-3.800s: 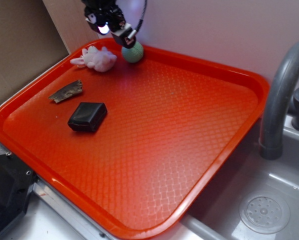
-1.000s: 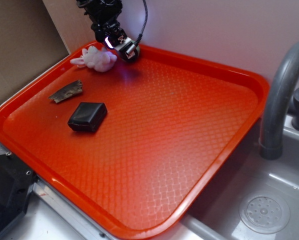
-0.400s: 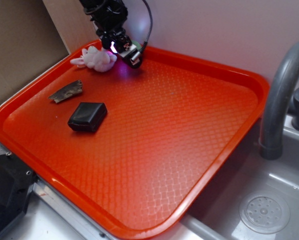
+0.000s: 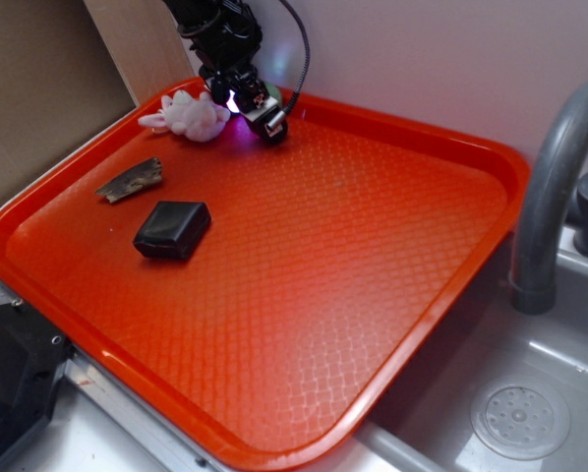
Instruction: Grab the green ball.
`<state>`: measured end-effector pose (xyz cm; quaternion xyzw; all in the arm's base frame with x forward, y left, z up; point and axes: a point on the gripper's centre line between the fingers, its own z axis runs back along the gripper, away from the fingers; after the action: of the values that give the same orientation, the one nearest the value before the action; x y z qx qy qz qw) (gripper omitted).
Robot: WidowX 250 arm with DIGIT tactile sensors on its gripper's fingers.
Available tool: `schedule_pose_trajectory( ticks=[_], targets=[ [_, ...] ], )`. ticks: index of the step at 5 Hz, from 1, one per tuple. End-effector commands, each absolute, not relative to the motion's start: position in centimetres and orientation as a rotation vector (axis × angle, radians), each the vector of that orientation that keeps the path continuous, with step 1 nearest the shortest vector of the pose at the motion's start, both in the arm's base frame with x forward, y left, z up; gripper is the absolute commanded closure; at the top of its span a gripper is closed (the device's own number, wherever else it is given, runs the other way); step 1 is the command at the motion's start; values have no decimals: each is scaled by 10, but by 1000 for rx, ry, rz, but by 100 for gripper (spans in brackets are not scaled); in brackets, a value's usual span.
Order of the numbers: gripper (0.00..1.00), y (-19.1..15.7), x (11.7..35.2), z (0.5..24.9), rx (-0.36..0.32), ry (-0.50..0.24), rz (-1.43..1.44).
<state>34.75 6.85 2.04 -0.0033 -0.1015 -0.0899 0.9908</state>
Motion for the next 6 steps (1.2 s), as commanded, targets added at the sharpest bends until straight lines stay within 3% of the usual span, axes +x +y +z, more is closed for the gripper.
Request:
schedule_pose_trajectory(
  ticks=[1,3,4,5,6],
  targets=[
    [100,59,357,37,25,-253,-201],
    [100,63,325,77,35,-225,-140],
    [100,63,304,125,39,-219,-71],
    [100,42,274,175,74,-207,43],
    [100,21,259,226,33,-189,17]
  ],
)
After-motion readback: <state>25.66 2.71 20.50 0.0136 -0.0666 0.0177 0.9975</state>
